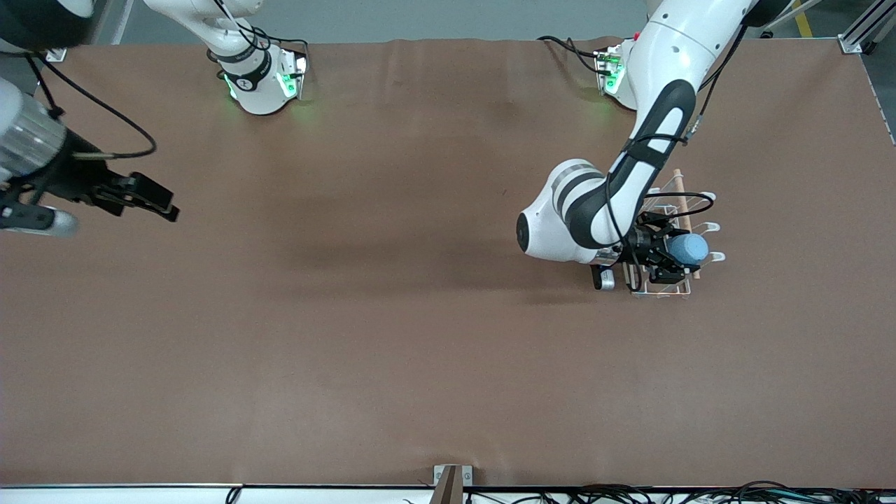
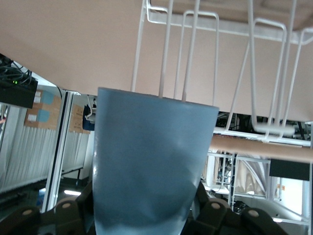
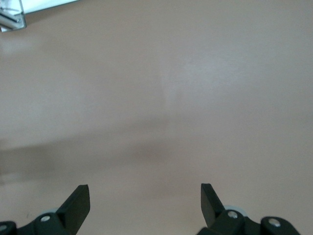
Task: Hang cup on cup holder
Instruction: 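Carry the cup with the left gripper to the wire rack hook, then hang the cup on the rack hook and open the left gripper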
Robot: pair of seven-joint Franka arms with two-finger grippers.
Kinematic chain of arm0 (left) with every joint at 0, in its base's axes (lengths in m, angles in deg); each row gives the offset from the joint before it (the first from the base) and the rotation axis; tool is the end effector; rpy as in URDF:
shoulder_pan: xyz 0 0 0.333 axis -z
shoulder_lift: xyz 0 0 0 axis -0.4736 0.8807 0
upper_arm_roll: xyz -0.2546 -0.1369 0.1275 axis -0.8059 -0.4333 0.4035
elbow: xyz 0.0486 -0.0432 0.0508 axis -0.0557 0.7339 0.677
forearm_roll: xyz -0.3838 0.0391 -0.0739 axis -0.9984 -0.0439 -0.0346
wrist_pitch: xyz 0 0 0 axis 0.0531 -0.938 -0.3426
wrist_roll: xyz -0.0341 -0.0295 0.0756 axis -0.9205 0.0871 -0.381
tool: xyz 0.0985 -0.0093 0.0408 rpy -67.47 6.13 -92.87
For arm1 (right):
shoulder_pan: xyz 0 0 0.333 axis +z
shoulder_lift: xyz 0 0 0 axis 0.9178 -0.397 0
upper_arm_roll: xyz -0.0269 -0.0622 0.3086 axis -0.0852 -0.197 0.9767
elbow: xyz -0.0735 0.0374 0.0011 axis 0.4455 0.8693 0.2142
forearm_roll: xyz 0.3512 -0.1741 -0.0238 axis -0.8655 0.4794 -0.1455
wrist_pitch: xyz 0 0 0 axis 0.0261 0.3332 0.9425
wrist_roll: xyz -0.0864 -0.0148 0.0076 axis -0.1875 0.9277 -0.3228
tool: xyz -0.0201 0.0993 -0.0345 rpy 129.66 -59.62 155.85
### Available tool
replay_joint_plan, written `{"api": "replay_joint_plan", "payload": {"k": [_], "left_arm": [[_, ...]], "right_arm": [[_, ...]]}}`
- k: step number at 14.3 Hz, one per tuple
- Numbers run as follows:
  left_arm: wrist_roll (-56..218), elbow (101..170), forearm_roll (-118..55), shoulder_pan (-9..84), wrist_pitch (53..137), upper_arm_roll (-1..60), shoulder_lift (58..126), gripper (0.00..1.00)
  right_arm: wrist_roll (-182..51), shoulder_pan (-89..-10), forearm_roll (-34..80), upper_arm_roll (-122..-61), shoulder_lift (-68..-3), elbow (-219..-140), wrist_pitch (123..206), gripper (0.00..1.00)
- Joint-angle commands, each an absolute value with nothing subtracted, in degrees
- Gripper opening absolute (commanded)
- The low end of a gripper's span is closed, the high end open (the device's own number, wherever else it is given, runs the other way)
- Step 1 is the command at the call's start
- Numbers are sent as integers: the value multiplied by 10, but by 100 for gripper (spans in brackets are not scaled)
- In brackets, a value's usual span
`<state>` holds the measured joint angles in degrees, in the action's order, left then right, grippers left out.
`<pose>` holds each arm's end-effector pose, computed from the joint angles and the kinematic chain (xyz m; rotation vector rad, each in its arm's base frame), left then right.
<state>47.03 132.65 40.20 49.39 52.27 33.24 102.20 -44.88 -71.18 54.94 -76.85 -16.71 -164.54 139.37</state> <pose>0.5534 -0.2363 0.2532 -1.4737 1.2818 0.9370 0.5761 0.0547 0.6333 -3.0266 0.2814 -0.0271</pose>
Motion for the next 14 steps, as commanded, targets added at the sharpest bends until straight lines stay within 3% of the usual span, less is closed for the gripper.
{"api": "replay_joint_plan", "payload": {"k": [1,2,6,14], "left_arm": [[510,1320,415,500,510,331,1030,78],[534,1321,413,500,510,331,1030,100],[597,1295,399,492,510,326,1020,100],[768,1111,204,481,510,330,942,100]], "right_arm": [[-454,-727,560,-765,-171,-1618,1365,100],[-460,-727,565,-765,-171,-1616,1363,100],[-462,-724,591,-763,-171,-1615,1364,100],[-478,-725,591,-763,-171,-1615,1365,100]]}}
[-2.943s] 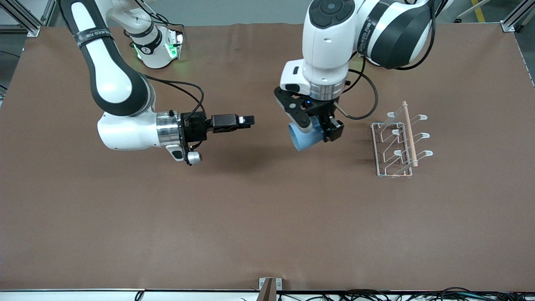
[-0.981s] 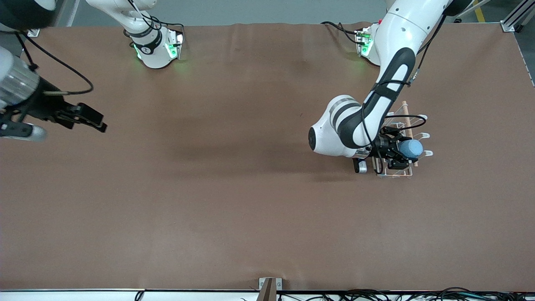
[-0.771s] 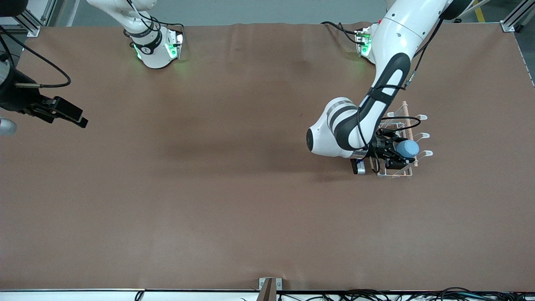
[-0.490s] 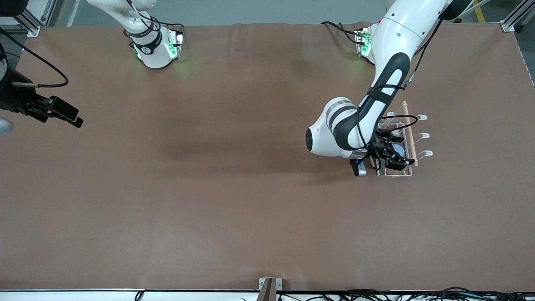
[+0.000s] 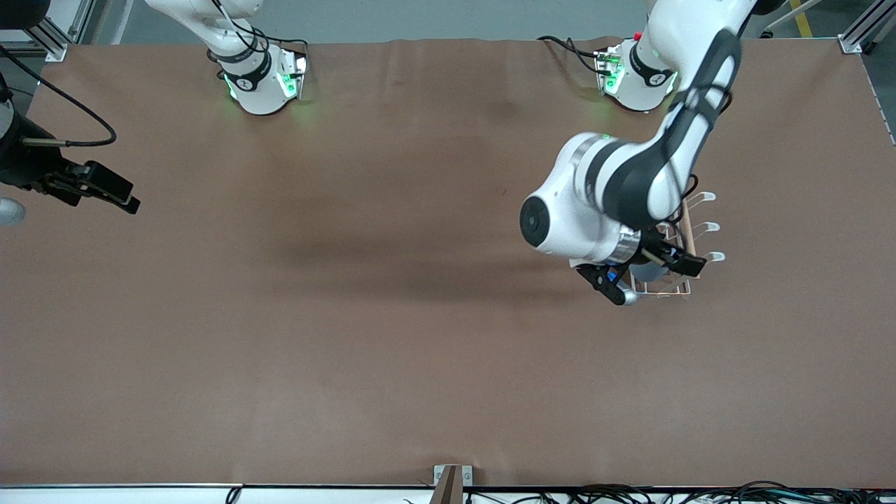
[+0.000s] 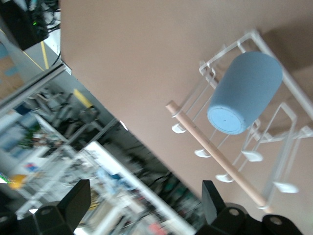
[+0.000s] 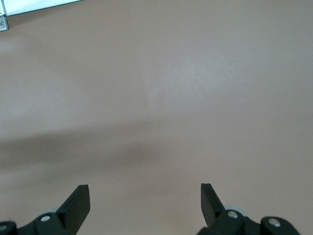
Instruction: Hang cup on cup holder
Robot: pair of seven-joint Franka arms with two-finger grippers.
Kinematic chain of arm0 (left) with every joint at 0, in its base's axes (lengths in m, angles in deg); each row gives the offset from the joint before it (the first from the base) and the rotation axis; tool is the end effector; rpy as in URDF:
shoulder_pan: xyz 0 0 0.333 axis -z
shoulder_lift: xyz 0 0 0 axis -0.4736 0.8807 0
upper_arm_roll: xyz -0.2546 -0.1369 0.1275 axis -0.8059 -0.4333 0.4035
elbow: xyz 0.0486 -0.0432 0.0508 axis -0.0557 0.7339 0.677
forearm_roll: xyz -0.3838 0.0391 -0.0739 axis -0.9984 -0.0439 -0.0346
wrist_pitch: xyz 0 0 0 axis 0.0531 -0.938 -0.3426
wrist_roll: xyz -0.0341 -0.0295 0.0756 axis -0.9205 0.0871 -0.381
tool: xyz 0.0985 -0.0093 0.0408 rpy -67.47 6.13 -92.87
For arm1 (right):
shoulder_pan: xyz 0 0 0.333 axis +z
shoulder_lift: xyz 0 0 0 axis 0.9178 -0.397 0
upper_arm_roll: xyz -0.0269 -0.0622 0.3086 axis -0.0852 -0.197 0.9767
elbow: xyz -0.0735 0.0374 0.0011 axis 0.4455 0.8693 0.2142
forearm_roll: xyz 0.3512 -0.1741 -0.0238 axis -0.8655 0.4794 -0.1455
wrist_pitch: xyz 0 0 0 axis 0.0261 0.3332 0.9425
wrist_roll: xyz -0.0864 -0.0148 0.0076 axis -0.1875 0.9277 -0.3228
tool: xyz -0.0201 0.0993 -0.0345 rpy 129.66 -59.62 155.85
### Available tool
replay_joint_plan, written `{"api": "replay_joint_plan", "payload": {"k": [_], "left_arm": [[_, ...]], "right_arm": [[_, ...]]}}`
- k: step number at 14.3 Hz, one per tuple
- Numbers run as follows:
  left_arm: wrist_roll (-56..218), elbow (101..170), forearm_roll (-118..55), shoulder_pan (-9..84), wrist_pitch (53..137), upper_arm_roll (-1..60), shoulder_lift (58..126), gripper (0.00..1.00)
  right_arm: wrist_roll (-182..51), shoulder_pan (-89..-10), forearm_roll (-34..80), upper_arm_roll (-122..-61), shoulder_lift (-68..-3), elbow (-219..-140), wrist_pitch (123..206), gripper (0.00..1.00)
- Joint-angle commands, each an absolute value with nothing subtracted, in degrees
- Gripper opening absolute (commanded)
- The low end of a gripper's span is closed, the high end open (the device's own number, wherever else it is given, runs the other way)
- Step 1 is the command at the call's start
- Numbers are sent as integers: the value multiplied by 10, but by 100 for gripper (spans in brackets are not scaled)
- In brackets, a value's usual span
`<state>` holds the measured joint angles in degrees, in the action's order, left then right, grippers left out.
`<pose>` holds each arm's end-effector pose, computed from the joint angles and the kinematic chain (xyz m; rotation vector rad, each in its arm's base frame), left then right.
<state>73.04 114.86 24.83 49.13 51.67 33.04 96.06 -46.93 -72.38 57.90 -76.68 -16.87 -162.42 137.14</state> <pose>0.5921 -0.2674 0.4178 -2.1399 0.7439 0.4168 0.5743 0.0383 0.6452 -3.0804 0.2581 -0.0367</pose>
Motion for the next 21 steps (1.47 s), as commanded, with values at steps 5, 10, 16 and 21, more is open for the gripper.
{"api": "replay_joint_plan", "payload": {"k": [5,10,16,21], "left_arm": [[851,1079,107,429,517,328,856,100],[857,1064,-6,367,525,329,786,100],[850,1074,-165,256,560,336,744,100],[846,1249,-210,252,639,362,626,100]], "right_arm": [[-507,-696,592,-821,-164,-1619,1347,100],[-524,-687,592,-848,-143,-1624,1320,100],[-549,-680,591,-871,-123,-1654,1331,99],[-549,-680,591,-871,-102,-1683,1336,98]]}}
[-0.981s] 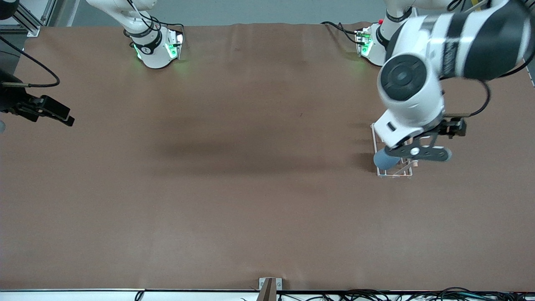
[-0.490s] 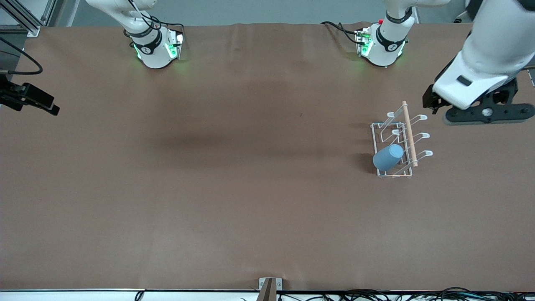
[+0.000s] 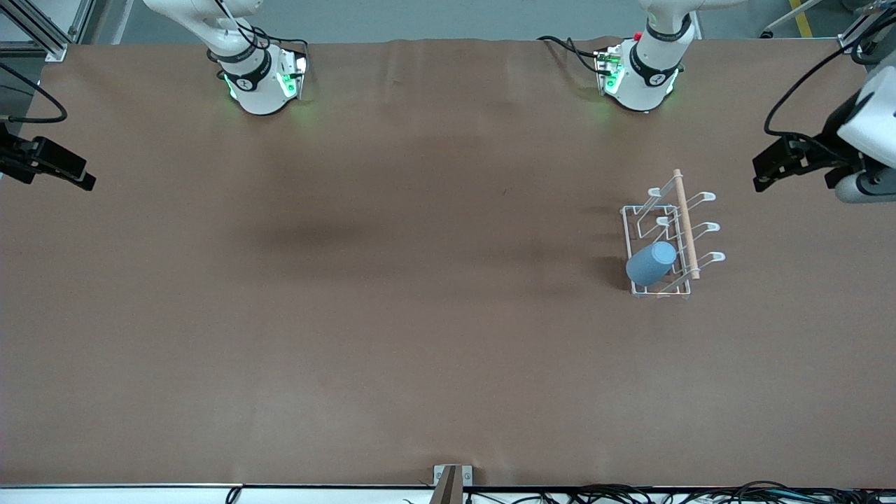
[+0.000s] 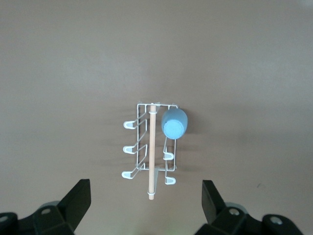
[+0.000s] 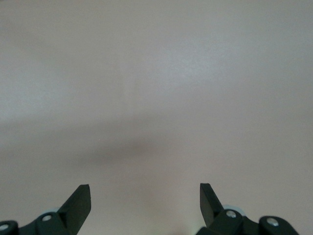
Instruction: Hang cup on cup holder
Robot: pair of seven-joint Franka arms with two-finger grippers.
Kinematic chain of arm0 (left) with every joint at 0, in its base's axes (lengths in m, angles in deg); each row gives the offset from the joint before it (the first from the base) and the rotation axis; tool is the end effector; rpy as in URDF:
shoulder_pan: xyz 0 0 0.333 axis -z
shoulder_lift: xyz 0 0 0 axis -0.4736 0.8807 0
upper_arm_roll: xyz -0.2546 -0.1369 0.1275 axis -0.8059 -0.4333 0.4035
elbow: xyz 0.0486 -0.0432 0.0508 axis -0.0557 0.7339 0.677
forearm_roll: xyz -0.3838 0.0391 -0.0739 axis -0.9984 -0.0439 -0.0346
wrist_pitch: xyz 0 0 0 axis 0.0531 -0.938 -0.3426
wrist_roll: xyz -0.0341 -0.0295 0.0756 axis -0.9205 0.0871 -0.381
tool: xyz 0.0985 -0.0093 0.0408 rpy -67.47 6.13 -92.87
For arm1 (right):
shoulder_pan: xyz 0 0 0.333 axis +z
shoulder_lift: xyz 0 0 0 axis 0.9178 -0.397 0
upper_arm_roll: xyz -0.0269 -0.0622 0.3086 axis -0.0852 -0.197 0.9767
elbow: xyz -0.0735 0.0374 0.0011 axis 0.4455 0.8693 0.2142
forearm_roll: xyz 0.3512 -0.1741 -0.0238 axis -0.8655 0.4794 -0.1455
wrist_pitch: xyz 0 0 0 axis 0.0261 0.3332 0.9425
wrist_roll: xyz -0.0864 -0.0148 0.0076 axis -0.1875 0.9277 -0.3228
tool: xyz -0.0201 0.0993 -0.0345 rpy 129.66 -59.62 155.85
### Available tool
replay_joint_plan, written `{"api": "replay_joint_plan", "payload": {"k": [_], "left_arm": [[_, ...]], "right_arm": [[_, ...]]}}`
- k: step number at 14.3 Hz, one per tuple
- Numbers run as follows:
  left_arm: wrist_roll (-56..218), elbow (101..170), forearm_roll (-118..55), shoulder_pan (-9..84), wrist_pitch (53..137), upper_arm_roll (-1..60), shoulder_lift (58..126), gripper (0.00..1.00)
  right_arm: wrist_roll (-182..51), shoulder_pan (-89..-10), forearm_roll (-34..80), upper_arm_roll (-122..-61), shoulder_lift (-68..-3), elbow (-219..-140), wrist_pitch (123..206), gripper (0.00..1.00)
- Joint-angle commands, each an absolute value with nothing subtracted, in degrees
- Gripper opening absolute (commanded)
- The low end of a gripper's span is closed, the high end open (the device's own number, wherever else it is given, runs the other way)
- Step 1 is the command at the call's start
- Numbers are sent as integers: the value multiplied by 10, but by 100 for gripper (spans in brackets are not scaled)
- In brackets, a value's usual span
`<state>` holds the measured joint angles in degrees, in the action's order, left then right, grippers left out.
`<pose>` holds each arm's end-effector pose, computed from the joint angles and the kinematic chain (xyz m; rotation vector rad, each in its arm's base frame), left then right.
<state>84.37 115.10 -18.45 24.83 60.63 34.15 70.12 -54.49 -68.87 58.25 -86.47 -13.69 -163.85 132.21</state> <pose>0.5551 -0.0848 0.6640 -3.0852 0.0025 -0.0005 0.5489 -0.0197 0.6566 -3.1075 0.2224 0.0411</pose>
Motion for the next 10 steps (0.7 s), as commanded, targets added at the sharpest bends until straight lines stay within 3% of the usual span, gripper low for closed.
{"api": "replay_joint_plan", "payload": {"k": [1,5,10], "left_arm": [[844,1268,-225,258,639,383,613,100],[796,1353,-217,279,678,404,559,100],[787,1322,-214,290,671,424,581,100]], "right_arm": [[-549,-680,591,-871,-101,-1683,1341,98],[-549,-677,592,-870,-103,-1681,1348,99],[-549,-678,592,-870,-103,-1681,1349,99]]}}
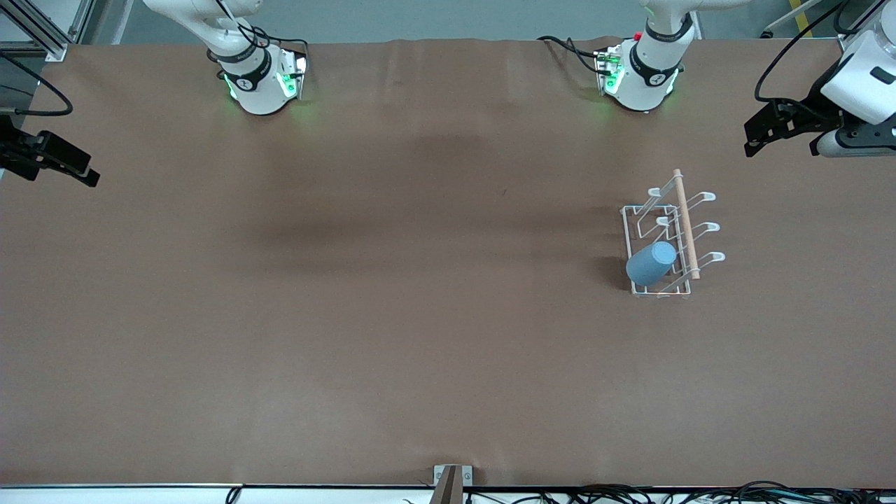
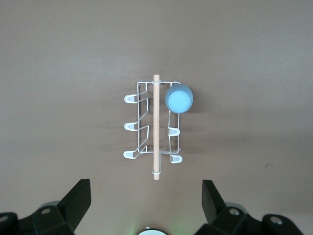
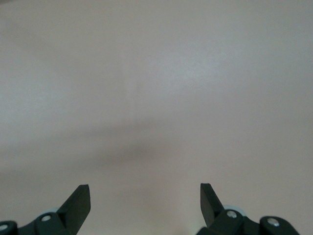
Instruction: Hang cup on cup holder
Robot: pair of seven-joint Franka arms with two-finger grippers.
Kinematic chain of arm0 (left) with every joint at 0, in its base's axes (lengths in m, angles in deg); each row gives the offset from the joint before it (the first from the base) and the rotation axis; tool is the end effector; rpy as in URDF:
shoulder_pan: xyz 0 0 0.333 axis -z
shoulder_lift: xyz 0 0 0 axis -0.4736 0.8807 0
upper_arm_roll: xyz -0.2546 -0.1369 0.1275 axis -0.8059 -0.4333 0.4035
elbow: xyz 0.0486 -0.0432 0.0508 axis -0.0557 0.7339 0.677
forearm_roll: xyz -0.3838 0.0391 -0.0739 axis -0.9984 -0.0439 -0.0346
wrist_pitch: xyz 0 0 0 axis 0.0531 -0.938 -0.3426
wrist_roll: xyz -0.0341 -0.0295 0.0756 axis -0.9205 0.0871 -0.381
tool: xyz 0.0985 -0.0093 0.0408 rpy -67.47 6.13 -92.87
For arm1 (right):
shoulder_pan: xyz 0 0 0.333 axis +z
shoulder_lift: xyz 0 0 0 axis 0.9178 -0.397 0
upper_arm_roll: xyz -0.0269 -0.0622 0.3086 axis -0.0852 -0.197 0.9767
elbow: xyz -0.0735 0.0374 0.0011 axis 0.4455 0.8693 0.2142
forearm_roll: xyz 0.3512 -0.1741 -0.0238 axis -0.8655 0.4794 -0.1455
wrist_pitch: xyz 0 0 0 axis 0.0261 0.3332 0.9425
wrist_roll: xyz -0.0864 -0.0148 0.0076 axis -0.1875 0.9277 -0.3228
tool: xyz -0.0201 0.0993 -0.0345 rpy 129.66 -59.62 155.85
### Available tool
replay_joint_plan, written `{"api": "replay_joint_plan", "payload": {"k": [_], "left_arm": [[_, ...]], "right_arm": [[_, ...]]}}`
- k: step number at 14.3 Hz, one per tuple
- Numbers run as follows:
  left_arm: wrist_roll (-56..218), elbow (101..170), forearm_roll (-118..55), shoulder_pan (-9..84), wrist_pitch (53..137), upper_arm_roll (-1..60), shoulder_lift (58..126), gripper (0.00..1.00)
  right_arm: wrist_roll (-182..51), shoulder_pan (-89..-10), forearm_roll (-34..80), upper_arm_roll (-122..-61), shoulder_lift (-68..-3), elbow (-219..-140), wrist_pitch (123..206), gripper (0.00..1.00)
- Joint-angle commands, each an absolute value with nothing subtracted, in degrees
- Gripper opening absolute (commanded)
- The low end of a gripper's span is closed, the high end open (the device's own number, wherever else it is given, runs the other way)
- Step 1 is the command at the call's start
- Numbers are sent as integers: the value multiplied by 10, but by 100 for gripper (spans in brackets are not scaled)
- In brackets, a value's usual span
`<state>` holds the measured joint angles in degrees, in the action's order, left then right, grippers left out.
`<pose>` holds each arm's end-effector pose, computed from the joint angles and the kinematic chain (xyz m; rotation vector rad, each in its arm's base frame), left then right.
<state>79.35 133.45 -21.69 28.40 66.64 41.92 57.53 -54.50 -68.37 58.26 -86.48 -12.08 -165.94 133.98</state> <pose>0.5008 -0.0543 0.6401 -3.1099 0.0373 0.0073 0.5436 -0.0149 0.6578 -3.1080 0.2097 0.0062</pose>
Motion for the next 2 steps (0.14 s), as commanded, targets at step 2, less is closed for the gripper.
{"api": "replay_joint_plan", "payload": {"k": [2], "left_arm": [[789,1303,-214,291,667,420,597,100]], "right_arm": [[-548,-677,592,-870,-104,-1680,1350,99]]}}
